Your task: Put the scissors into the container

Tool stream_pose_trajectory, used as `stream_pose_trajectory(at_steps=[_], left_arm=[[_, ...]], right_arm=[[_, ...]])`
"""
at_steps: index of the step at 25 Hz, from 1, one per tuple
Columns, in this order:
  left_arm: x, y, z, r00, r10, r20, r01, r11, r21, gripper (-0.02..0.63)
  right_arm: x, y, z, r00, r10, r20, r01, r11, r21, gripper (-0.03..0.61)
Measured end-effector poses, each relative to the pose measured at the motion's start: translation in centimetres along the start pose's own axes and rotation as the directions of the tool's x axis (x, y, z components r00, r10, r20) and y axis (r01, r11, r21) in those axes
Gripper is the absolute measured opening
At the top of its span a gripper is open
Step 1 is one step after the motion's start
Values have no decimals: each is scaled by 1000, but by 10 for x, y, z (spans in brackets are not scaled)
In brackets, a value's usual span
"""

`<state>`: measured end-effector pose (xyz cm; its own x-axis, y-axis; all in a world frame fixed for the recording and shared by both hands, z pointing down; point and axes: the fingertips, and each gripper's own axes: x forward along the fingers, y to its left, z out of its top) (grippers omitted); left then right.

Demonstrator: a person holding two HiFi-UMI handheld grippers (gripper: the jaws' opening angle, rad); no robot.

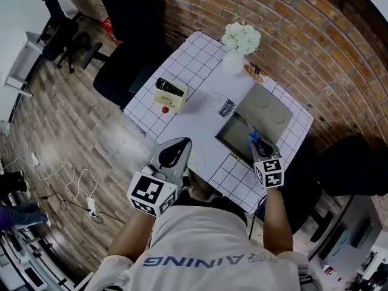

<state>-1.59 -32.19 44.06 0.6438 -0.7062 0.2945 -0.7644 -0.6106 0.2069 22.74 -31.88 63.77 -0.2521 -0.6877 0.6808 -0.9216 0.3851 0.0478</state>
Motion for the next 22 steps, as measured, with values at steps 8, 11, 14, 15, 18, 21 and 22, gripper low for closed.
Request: stream_pose_trajectory(at_steps=[8, 11, 14, 15, 18, 21, 22], left_arm=[[-15, 11, -5, 997, 71, 5, -71, 997, -19, 0], [-22, 12, -10, 996, 88, 2, -88, 996, -28, 0], [-26, 13, -14, 995, 95, -2, -95, 995, -34, 0], [-26, 14, -15, 995, 95, -3, -95, 995, -34, 0], [-27, 15, -14, 995, 96, 0, -95, 995, -36, 0], [-28, 15, -11, 995, 96, 6, -96, 995, -33, 0], [-28, 16, -10, 995, 96, 8, -96, 995, -32, 0]], right_arm=[[51, 16, -62, 963, 52, -266, -83, 991, -105, 103], [57, 14, -71, 949, 43, -312, -81, 991, -111, 103], [62, 13, -77, 939, 34, -342, -80, 989, -121, 104], [64, 13, -78, 938, 33, -346, -81, 989, -126, 104], [67, 13, -83, 926, 22, -378, -80, 987, -139, 106], [66, 13, -87, 915, 12, -404, -77, 987, -144, 106], [65, 12, -85, 916, 11, -401, -74, 987, -140, 106]])
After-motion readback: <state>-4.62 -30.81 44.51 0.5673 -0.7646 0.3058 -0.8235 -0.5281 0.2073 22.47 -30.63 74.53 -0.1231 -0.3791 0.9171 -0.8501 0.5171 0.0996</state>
